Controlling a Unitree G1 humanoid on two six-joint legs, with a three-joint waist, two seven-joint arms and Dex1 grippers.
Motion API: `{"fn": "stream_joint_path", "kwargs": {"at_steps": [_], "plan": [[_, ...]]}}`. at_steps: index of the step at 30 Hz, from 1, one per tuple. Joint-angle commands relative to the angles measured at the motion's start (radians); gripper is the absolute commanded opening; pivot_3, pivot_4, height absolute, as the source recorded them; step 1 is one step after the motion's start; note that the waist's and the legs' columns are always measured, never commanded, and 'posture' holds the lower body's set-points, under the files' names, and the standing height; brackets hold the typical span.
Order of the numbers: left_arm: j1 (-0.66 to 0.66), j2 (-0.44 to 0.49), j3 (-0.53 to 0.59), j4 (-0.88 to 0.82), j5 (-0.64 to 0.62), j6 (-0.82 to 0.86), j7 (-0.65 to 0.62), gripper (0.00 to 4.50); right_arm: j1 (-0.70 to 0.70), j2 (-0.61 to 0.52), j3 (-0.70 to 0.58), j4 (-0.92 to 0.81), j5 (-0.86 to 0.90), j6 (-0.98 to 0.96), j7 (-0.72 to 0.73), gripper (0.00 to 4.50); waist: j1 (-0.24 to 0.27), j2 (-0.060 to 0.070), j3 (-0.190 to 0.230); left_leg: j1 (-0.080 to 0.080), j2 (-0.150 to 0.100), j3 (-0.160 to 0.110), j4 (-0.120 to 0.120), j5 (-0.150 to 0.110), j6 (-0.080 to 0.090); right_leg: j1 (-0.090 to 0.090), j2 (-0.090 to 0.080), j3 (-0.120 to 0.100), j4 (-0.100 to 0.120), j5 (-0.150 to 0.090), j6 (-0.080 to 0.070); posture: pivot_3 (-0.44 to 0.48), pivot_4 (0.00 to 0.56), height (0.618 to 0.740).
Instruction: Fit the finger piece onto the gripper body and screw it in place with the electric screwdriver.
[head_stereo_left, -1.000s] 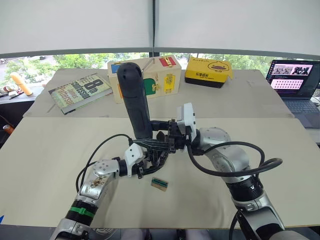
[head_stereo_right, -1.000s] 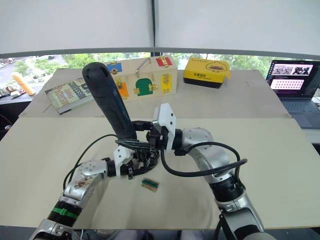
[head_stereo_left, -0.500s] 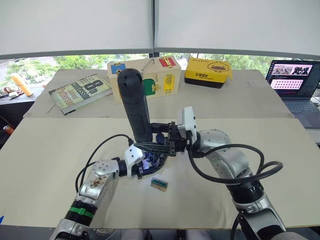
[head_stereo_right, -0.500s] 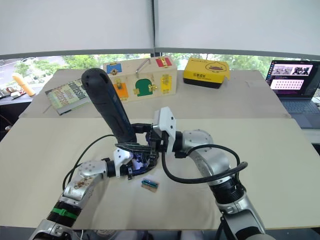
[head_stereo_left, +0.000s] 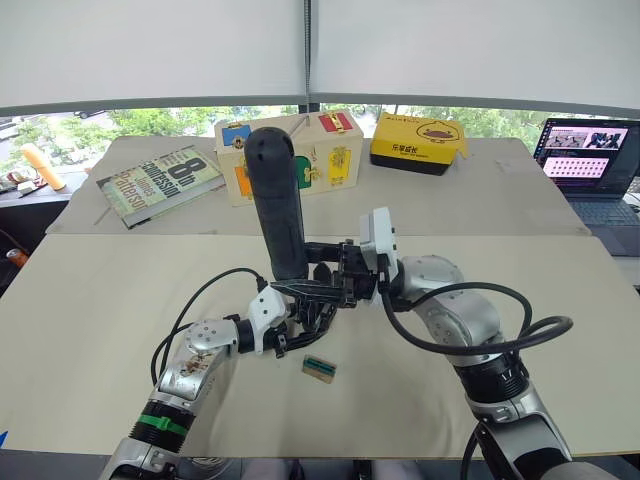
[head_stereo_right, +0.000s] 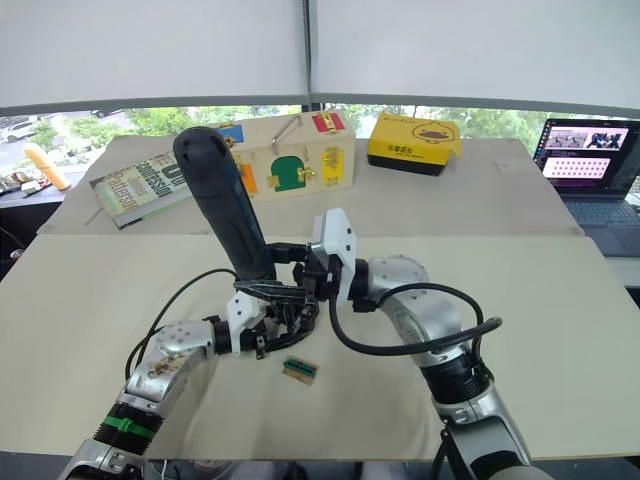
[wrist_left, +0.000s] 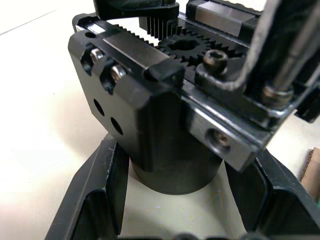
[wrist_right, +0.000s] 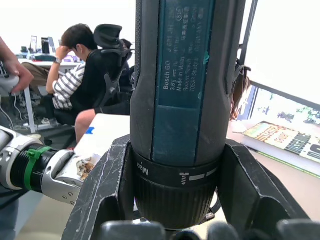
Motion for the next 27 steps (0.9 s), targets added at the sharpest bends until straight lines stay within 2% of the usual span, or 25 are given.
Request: {"fn": "stream_joint_path", "kwargs": {"at_steps": [1,9,20,22,23,25,27], "plan": [[0.033,0.008,-0.021,0.036,0.02,0.031,0.003,2.27,-0.038,-0.013,-0.039,-0.049,0.026,0.022,0.009,1.9,0.0,0.0,0.0,-0.001,0.0,0.0,0.0,0.0,0.0,-0.001,0.0,0.0,0.0,0.0,0.0,0.0,0.15,0.74],[0.035,0.001,-0.026,0.053,0.032,0.026,0.019,2.27,-0.063,-0.02,-0.069,-0.094,0.084,0.049,0.036,1.9,0.001,-0.001,0.002,-0.005,0.0,-0.001,0.001,0.0,0.0,-0.003,0.001,-0.002,-0.002,0.0,0.0,0.0,0.15,0.74],[0.048,-0.023,-0.004,0.066,0.016,0.037,0.054,2.27,-0.03,-0.023,-0.096,-0.134,0.176,0.066,0.108,1.9,0.003,-0.002,0.003,-0.006,0.0,-0.001,0.001,0.0,0.0,-0.002,0.001,-0.003,-0.001,0.0,0.0,0.0,0.15,0.74],[0.051,-0.028,0.005,0.066,0.023,0.025,0.071,3.29,-0.027,-0.02,-0.11,-0.153,0.216,0.073,0.124,1.9,0.004,-0.002,0.003,-0.006,0.0,-0.001,0.002,0.0,0.0,-0.002,0.001,-0.003,-0.001,0.0,0.0,0.0,0.15,0.74],[0.054,-0.028,0.008,0.065,0.02,0.022,0.072,3.58,-0.028,-0.019,-0.12,-0.165,0.241,0.079,0.131,1.9,0.005,-0.002,0.003,-0.006,0.0,-0.001,0.002,0.0,0.0,-0.002,0.001,-0.003,-0.001,0.0,0.0,0.0,0.15,0.74],[0.062,-0.02,0.016,0.059,0.018,0.006,0.074,4.47,-0.031,-0.026,-0.141,-0.192,0.296,0.108,0.129,1.9,0.004,-0.001,0.003,-0.005,0.0,-0.001,0.002,0.0,0.0,-0.002,0.001,-0.003,-0.001,0.0,0.0,0.0,0.15,0.74],[0.083,0.004,0.038,0.039,0.003,0.008,0.065,4.47,-0.036,-0.047,-0.17,-0.226,0.356,0.15,0.112,1.9,0.004,-0.001,0.003,-0.005,0.0,-0.001,0.001,0.0,0.0,-0.002,0.001,-0.003,-0.001,0.0,0.0,0.0,0.15,0.74]]}}
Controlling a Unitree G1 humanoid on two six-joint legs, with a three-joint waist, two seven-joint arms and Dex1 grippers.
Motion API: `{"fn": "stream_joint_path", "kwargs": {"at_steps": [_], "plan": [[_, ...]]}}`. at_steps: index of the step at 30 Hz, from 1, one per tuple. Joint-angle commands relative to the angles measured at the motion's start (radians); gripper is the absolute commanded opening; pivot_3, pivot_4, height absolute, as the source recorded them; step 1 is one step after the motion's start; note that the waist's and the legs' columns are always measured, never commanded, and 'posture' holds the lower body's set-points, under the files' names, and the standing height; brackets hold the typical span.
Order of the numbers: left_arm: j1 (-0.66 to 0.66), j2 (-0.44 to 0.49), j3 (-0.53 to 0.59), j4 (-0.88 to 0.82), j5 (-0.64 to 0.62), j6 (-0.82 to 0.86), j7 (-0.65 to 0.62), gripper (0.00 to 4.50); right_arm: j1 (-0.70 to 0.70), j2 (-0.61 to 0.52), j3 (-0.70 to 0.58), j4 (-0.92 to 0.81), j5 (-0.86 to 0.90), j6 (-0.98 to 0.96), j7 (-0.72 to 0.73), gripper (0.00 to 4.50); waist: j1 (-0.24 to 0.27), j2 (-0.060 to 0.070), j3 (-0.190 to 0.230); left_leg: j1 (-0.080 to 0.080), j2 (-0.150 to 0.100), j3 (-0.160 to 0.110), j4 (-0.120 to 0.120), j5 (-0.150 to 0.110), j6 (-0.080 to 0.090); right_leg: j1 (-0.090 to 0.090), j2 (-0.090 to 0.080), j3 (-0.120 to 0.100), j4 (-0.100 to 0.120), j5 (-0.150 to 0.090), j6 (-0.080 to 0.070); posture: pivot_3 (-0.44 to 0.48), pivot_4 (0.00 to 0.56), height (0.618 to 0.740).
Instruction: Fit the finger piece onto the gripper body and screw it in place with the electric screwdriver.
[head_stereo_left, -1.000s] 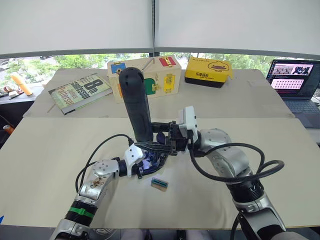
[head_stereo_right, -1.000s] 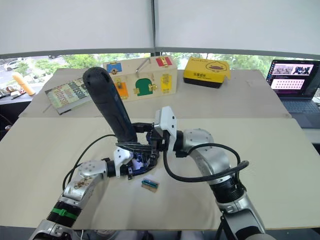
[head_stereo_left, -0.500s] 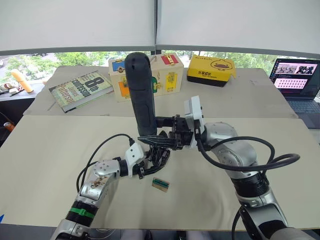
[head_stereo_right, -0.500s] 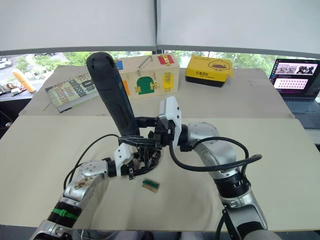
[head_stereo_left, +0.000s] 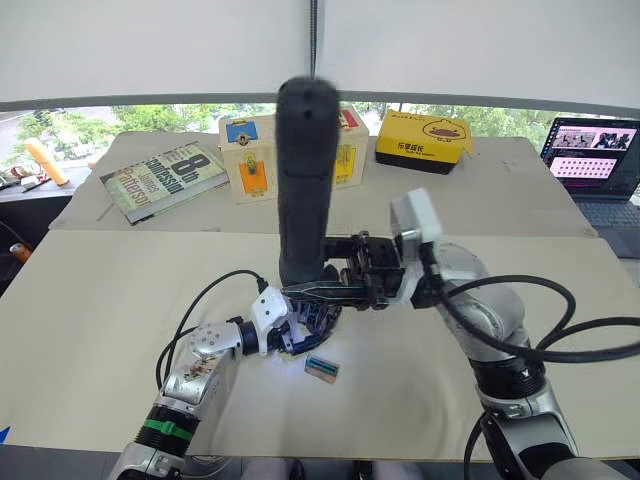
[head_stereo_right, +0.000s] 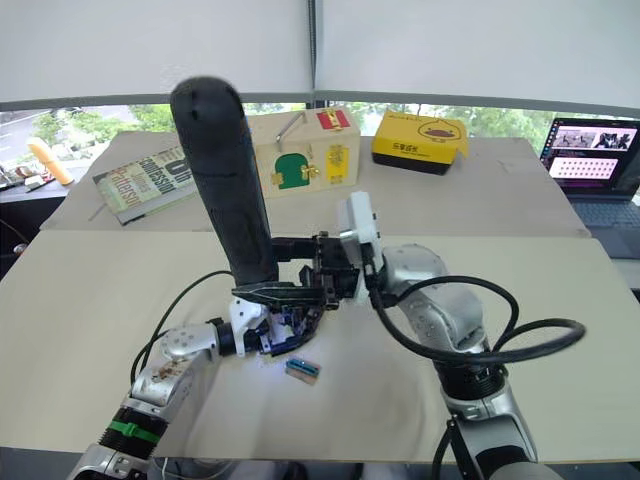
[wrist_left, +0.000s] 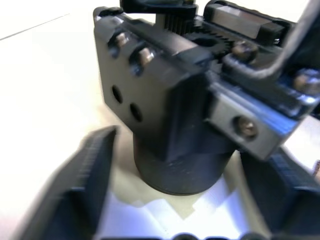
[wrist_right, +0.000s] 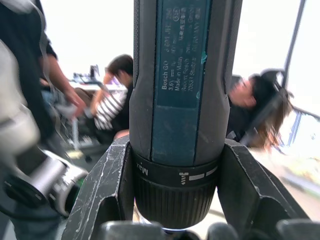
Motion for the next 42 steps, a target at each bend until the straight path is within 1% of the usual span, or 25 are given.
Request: {"fn": "stream_joint_path", "kwargs": {"at_steps": [1,3,4,6,7,10,12,13,15,17,19,20,22,28,33,38,40,41,42], "plan": [[0.06,0.045,0.032,0.033,0.009,0.013,0.009,4.47,-0.021,-0.029,-0.079,-0.096,0.13,0.056,-0.019,1.9,-0.004,0.0,0.0,0.0,0.0,0.0,0.0,0.0,0.0,0.0,0.0,0.0,0.0,0.0,0.0,0.0,0.15,0.74],[0.086,0.071,0.071,0.005,-0.032,0.016,-0.018,4.47,-0.031,-0.062,-0.122,-0.125,0.2,0.108,-0.059,1.9,-0.011,0.0,0.001,0.0,0.0,0.0,0.0,0.0,0.0,-0.001,0.0,0.001,0.0,0.0,0.0,0.0,0.15,0.74],[0.122,0.112,0.104,-0.027,-0.072,0.017,-0.066,4.47,-0.044,-0.125,-0.182,-0.13,0.268,0.169,-0.098,1.9,-0.014,0.0,0.002,0.0,0.0,0.0,-0.001,0.0,0.0,-0.001,0.0,0.001,0.0,0.0,0.0,0.0,0.15,0.74],[0.171,0.174,0.154,-0.059,-0.113,0.001,-0.115,4.47,-0.059,-0.236,-0.27,-0.122,0.374,0.265,-0.15,1.9,-0.019,-0.001,0.004,-0.002,0.001,0.0,-0.001,0.0,-0.001,-0.005,-0.001,0.002,0.001,-0.001,-0.001,0.0,0.15,0.74],[0.193,0.205,0.184,-0.063,-0.13,-0.009,-0.133,4.47,-0.055,-0.313,-0.307,-0.11,0.41,0.32,-0.156,1.9,-0.017,0.0,0.005,-0.004,0.001,0.0,-0.001,0.0,-0.001,-0.007,-0.001,0.002,0.001,-0.001,-0.001,0.0,0.15,0.74],[0.23,0.26,0.255,-0.065,-0.186,-0.032,-0.184,4.47,-0.035,-0.489,-0.374,-0.071,0.484,0.449,-0.15,1.9,-0.007,0.001,0.006,-0.008,0.0,0.001,-0.002,0.001,-0.002,-0.014,-0.002,0.002,0.002,-0.001,-0.003,0.0,0.15,0.74],[0.267,0.307,0.326,-0.106,-0.279,-0.079,-0.309,4.47,0.014,-0.69,-0.376,-0.021,0.379,0.538,-0.13,1.9,-0.004,0.001,0.007,-0.01,0.0,0.001,-0.002,0.001,-0.002,-0.016,-0.001,0.002,0.001,-0.001,-0.003,0.0,0.15,0.74],[0.278,0.322,0.347,-0.122,-0.311,-0.094,-0.355,4.47,0.032,-0.756,-0.368,-0.003,0.334,0.558,-0.124,1.9,-0.003,0.001,0.008,-0.011,0.001,0.002,-0.002,0.001,-0.002,-0.016,-0.001,0.002,0.001,-0.001,-0.003,0.0,0.15,0.74],[0.292,0.365,0.385,-0.149,-0.359,-0.07,-0.408,4.47,0.045,-0.904,-0.33,0.065,0.269,0.67,-0.164,1.9,-0.001,0.0,0.009,-0.017,0.0,0.002,-0.001,0.001,-0.001,-0.019,-0.002,0.001,0.0,-0.001,-0.003,0.0,0.15,0.74],[0.297,0.412,0.41,-0.165,-0.39,-0.023,-0.441,4.47,0.079,-1.052,-0.257,0.091,0.173,0.718,-0.137,1.9,0.008,0.0,0.011,-0.019,0.0,0.002,0.002,0.0,0.0,-0.019,-0.002,0.0,-0.001,-0.001,-0.002,0.0,0.15,0.74],[0.295,0.439,0.43,-0.179,-0.42,0.013,-0.456,4.47,0.12,-1.143,-0.178,0.102,0.08,0.719,-0.107,1.9,0.015,0.002,0.012,-0.023,0.0,0.001,0.004,0.0,0.0,-0.021,-0.003,0.001,-0.002,-0.001,-0.001,0.0,0.15,0.74],[0.293,0.445,0.437,-0.188,-0.434,0.029,-0.461,4.47,0.14,-1.169,-0.14,0.109,0.036,0.707,-0.097,1.9,0.014,0.002,0.012,-0.023,0.0,0.001,0.003,0.0,0.0,-0.021,-0.002,0.001,-0.003,-0.001,-0.001,0.0,0.15,0.74],[0.291,0.451,0.444,-0.205,-0.451,0.05,-0.471,4.47,0.16,-1.192,-0.069,0.127,-0.045,0.687,-0.08,1.9,0.013,0.002,0.012,-0.023,0.0,0.001,0.002,0.0,0.0,-0.021,-0.001,0.001,-0.004,-0.001,0.0,0.0,0.15,0.74],[0.3,0.458,0.451,-0.232,-0.455,0.104,-0.466,4.47,0.16,-1.133,0.055,0.284,-0.236,0.589,-0.015,1.9,0.002,0.005,0.015,-0.022,-0.001,0.006,0.002,0.0,0.0,-0.021,0.007,-0.001,-0.003,-0.002,0.003,0.0,0.15,0.74],[0.32,0.45,0.455,-0.214,-0.426,0.095,-0.464,4.47,0.141,-1.078,0.114,0.369,-0.342,0.538,0.035,1.9,-0.003,0.005,0.016,-0.021,-0.001,0.007,0.003,0.001,-0.001,-0.02,0.009,0.0,-0.001,-0.002,0.004,0.0,0.15,0.74],[0.332,0.461,0.458,-0.216,-0.422,0.106,-0.463,4.47,0.123,-1.051,0.132,0.423,-0.421,0.492,0.092,1.9,-0.004,0.006,0.016,-0.019,0.0,0.007,0.003,0.002,-0.003,-0.02,0.011,0.002,0.001,-0.002,0.003,0.0,0.15,0.74],[0.333,0.465,0.458,-0.216,-0.402,0.095,-0.45,4.47,0.117,-1.044,0.129,0.452,-0.444,0.474,0.109,1.9,-0.004,0.006,0.017,-0.019,0.0,0.007,0.003,0.002,-0.004,-0.02,0.011,0.003,0.002,-0.002,0.003,0.0,0.15,0.74],[0.333,0.465,0.458,-0.215,-0.393,0.088,-0.447,4.5,0.113,-1.036,0.121,0.467,-0.455,0.465,0.107,2.7,-0.004,0.006,0.017,-0.019,0.0,0.007,0.004,0.002,-0.004,-0.02,0.011,0.003,0.002,-0.002,0.003,0.0,0.15,0.74],[0.331,0.463,0.459,-0.213,-0.384,0.08,-0.439,4.5,0.11,-1.032,0.119,0.478,-0.464,0.459,0.112,2.96,-0.004,0.006,0.017,-0.019,0.0,0.007,0.004,0.002,-0.004,-0.02,0.011,0.003,0.002,-0.002,0.003,0.0,0.15,0.74]]}}
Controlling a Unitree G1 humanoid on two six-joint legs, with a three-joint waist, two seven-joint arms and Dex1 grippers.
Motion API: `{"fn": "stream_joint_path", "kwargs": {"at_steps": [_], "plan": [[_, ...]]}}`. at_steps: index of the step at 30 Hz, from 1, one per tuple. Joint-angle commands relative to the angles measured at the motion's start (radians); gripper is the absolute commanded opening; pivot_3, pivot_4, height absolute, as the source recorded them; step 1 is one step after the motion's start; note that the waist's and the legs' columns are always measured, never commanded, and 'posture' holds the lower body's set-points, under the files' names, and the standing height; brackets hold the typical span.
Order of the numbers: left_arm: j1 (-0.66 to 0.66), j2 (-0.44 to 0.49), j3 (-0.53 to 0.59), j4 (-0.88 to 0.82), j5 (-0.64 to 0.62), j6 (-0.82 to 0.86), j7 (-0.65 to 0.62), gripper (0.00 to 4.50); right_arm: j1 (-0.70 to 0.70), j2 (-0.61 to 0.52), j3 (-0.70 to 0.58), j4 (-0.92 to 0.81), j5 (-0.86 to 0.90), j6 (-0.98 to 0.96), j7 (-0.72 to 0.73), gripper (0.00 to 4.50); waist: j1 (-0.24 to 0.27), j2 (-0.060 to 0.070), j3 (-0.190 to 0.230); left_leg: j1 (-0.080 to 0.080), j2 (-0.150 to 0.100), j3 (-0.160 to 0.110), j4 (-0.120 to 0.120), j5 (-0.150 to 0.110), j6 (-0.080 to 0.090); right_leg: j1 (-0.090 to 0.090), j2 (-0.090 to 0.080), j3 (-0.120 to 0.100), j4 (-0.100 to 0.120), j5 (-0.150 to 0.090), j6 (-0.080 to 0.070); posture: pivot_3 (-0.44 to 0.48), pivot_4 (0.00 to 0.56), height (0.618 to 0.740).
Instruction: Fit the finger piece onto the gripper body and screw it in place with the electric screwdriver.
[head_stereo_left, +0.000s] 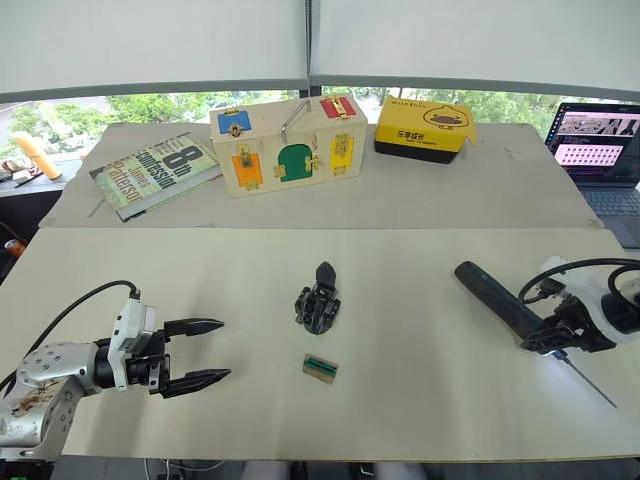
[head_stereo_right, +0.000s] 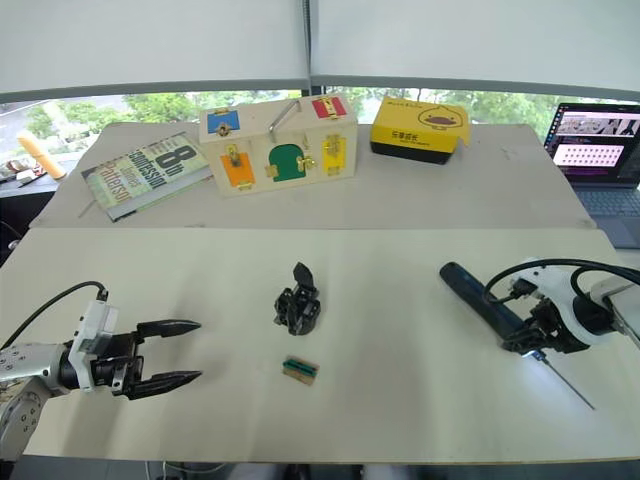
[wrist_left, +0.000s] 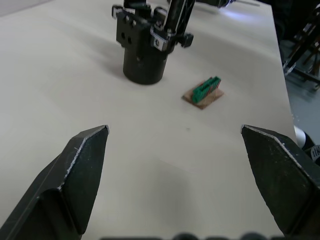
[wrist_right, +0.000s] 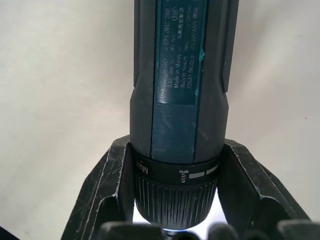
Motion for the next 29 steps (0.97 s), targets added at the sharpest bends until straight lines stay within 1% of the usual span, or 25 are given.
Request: {"fn": "stream_joint_path", "kwargs": {"at_steps": [1,4,5,8,10,11,14,15,17,19,20,22,24,27,28,29], "plan": [[-0.006,0.012,0.032,-0.007,0.03,-0.032,0.023,4.5,-0.04,0.003,-0.046,0.041,-0.044,-0.039,0.018,3.23,0.0,0.0,0.0,0.0,0.0,0.0,0.001,0.0,0.0,0.0,0.0,0.0,0.0,0.0,0.0,0.0,0.15,0.74],[-0.014,0.001,0.037,0.0,0.039,-0.05,0.039,4.5,-0.041,0.003,-0.073,0.064,-0.051,-0.05,0.032,4.31,0.0,0.0,0.0,0.001,0.001,0.0,0.002,0.0,0.0,0.001,0.001,0.0,0.0,0.0,0.0,0.0,0.15,0.74],[-0.015,0.0,0.039,0.003,0.043,-0.053,0.046,4.5,-0.042,0.0,-0.088,0.069,-0.048,-0.051,0.038,4.47,0.001,0.0,0.0,0.0,0.001,0.0,0.002,0.0,0.0,0.001,0.001,0.0,0.0,0.0,0.0,0.0,0.15,0.74],[-0.018,-0.002,0.049,0.027,0.058,-0.074,0.06,4.5,-0.027,-0.026,-0.154,0.075,-0.023,-0.073,0.078,4.47,0.0,0.0,0.0,0.001,0.001,0.0,0.002,0.0,0.0,0.001,0.001,0.0,0.0,0.0,0.0,0.0,0.15,0.74],[-0.018,0.0,0.059,0.047,0.078,-0.1,0.072,4.5,0.013,-0.04,-0.233,0.05,0.003,-0.152,0.121,4.47,0.001,0.0,0.0,0.001,0.001,0.0,0.002,0.0,0.0,0.002,0.001,0.0,0.001,0.0,0.0,0.0,0.15,0.74],[-0.016,0.003,0.063,0.056,0.088,-0.11,0.079,4.5,0.043,-0.038,-0.287,0.028,0.022,-0.222,0.154,4.47,0.002,0.0,0.0,0.001,0.001,0.0,0.002,0.0,0.0,0.002,0.001,0.0,0.001,0.0,0.0,0.0,0.15,0.74],[-0.016,0.011,0.074,0.093,0.136,-0.167,0.101,4.5,0.142,0.051,-0.488,-0.059,0.141,-0.463,0.311,4.47,0.001,-0.001,0.0,0.002,0.001,0.0,0.002,0.0,0.0,0.003,0.002,0.0,0.001,0.0,0.0,0.0,0.15,0.74],[-0.017,0.01,0.076,0.105,0.148,-0.183,0.106,4.5,0.167,0.093,-0.537,-0.09,0.17,-0.513,0.327,4.47,0.0,-0.001,0.0,0.003,0.001,-0.001,0.002,0.0,0.0,0.004,0.002,0.0,0.001,0.0,0.0,0.0,0.15,0.74],[-0.017,0.009,0.081,0.123,0.167,-0.205,0.119,4.5,0.207,0.161,-0.59,-0.148,0.188,-0.564,0.306,4.47,-0.001,-0.002,0.0,0.005,0.002,0.0,0.003,0.0,0.0,0.006,0.003,0.001,0.001,0.0,0.0,0.0,0.15,0.74],[-0.014,0.008,0.083,0.134,0.18,-0.225,0.128,4.5,0.234,0.214,-0.618,-0.19,0.199,-0.611,0.298,4.47,0.0,-0.002,0.0,0.006,0.001,0.0,0.003,0.0,0.0,0.006,0.003,0.001,0.001,0.001,0.0,0.0,0.15,0.74],[-0.007,0.005,0.084,0.139,0.193,-0.242,0.136,4.5,0.252,0.259,-0.625,-0.228,0.209,-0.647,0.288,4.47,0.001,-0.002,0.0,0.006,0.001,0.0,0.004,0.0,0.0,0.007,0.003,0.002,0.001,0.001,0.0,0.0,0.15,0.74],[0.019,-0.003,0.092,0.144,0.219,-0.272,0.164,4.5,0.309,0.39,-0.618,-0.325,0.219,-0.788,0.272,4.47,0.002,-0.003,-0.001,0.007,0.001,0.0,0.004,0.0,0.0,0.007,0.003,0.002,0.002,0.001,-0.001,0.0,0.15,0.74],[0.043,-0.01,0.101,0.135,0.228,-0.293,0.183,4.5,0.351,0.473,-0.595,-0.377,0.192,-0.88,0.252,4.47,0.003,-0.005,-0.001,0.011,0.002,0.0,0.002,0.0,-0.001,0.01,0.003,0.002,0.002,0.001,-0.001,0.0,0.15,0.74],[0.066,-0.018,0.111,0.119,0.234,-0.318,0.208,4.5,0.383,0.53,-0.569,-0.378,0.138,-0.967,0.231,4.47,0.004,-0.004,0.0,0.012,0.001,0.001,0.002,0.0,-0.001,0.01,0.002,0.003,0.003,0.001,-0.001,0.0,0.15,0.74],[0.071,-0.02,0.114,0.117,0.235,-0.329,0.215,4.5,0.392,0.537,-0.566,-0.371,0.131,-0.98,0.227,4.47,0.006,-0.004,0.0,0.012,0.001,0.001,0.003,0.0,-0.001,0.01,0.002,0.003,0.003,0.001,-0.001,0.0,0.15,0.74],[0.076,-0.023,0.12,0.112,0.227,-0.329,0.219,4.5,0.412,0.529,-0.563,-0.373,0.141,-0.953,0.227,4.47,0.006,-0.004,0.0,0.012,0.0,0.001,0.003,0.0,-0.001,0.011,0.002,0.003,0.002,0.001,-0.001,0.0,0.15,0.74]]}}
